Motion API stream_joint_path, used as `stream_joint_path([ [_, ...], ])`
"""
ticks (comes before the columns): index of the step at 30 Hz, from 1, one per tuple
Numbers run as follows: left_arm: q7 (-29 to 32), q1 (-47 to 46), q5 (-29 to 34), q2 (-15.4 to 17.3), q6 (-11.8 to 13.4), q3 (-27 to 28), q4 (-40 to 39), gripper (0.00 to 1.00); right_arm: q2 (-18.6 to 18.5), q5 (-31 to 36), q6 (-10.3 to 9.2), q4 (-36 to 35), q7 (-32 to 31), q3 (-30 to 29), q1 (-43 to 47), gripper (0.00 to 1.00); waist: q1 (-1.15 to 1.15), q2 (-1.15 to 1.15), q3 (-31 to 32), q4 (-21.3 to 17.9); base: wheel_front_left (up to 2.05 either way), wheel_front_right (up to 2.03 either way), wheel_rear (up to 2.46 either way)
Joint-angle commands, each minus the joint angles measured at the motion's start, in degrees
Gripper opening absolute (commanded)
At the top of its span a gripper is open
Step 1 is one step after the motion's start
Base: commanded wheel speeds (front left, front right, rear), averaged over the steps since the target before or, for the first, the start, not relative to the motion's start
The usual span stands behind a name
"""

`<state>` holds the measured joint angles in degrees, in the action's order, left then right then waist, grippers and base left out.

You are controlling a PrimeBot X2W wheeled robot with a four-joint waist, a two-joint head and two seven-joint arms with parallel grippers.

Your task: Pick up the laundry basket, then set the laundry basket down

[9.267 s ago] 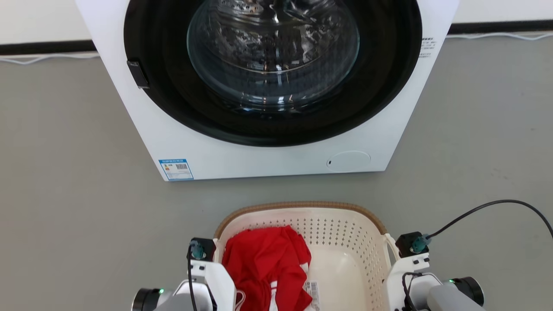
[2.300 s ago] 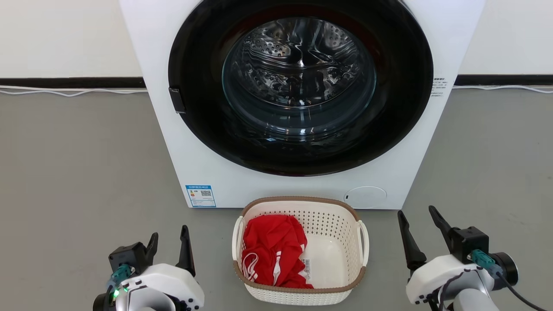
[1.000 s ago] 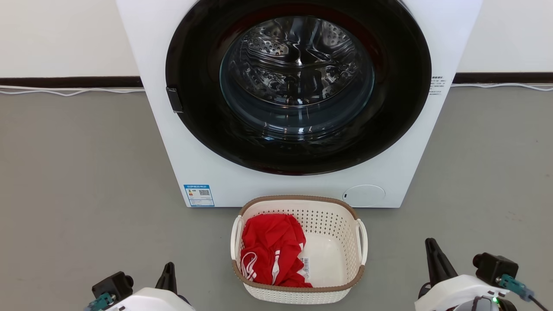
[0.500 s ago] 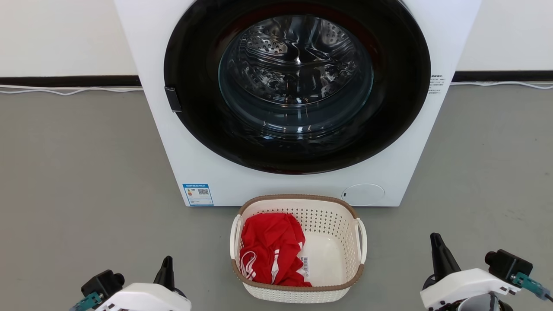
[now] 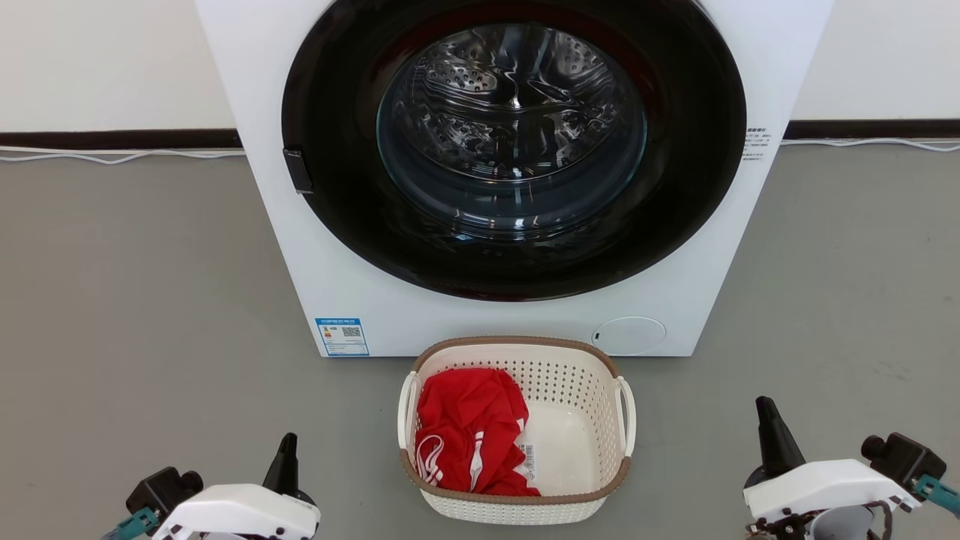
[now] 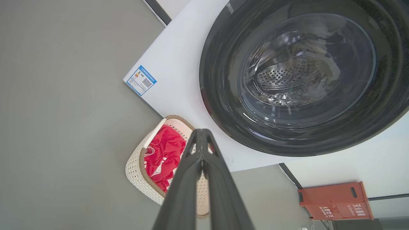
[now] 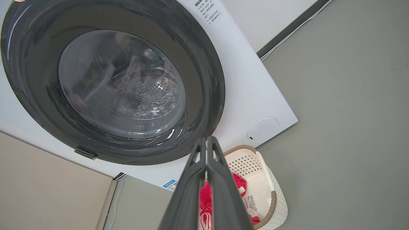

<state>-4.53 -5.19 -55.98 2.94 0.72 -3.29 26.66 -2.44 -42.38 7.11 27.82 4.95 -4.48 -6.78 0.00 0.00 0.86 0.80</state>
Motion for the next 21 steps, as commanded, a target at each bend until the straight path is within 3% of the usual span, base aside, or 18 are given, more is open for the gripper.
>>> stream_joint_path([
  [1,0.4,-1.6,-1.5,0.3,-0.7,1.4,-2.1,0.0,-0.3,-2.0,0.23,-2.3,-0.5,0.3,-0.9,0.0,0.0,0.0,0.0,0.0,0.0,0.0,0.0],
  [21,3.7,-1.4,-12.3,0.2,-3.0,4.0,-5.3,0.0,-0.3,-16.8,0.28,-5.8,-3.9,-0.4,-0.4,0.0,0.0,0.0,-0.3,-0.3,0.0,0.0,0.0],
])
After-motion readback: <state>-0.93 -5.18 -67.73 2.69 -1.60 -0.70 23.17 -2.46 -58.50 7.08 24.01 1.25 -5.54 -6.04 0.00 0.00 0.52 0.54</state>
